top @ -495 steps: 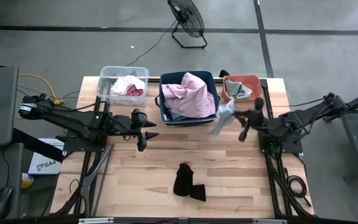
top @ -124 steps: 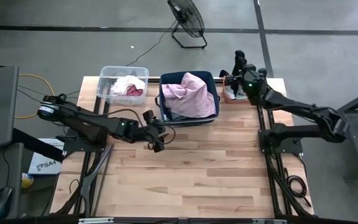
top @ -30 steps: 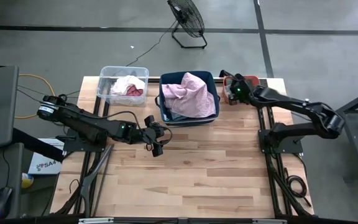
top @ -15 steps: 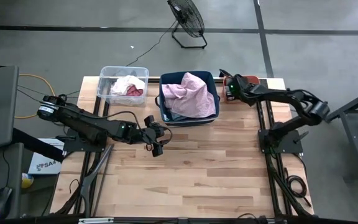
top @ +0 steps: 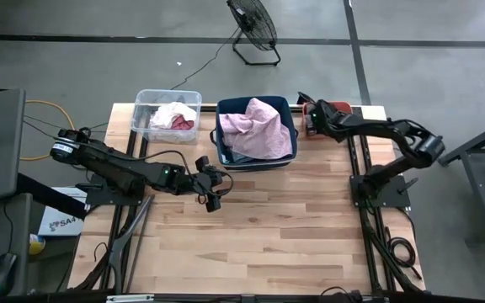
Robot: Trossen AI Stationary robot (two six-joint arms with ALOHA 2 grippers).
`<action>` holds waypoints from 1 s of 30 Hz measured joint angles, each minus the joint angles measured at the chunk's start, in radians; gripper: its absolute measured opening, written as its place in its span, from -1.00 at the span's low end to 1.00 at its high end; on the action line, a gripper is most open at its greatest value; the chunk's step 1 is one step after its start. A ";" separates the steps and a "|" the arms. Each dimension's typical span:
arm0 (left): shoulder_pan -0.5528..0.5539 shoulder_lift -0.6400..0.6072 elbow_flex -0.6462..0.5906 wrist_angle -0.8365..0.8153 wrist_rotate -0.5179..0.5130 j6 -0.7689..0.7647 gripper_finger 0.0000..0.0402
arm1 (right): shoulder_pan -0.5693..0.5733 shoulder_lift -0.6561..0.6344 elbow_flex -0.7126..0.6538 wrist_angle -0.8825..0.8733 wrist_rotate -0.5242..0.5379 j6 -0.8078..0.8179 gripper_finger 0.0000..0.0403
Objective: Pick & Place Cloths
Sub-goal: Put the black sock into the orange bin
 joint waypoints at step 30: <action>0.000 0.000 0.000 0.000 0.000 -0.003 0.21 | -0.053 -0.138 0.001 0.266 0.023 0.001 -0.99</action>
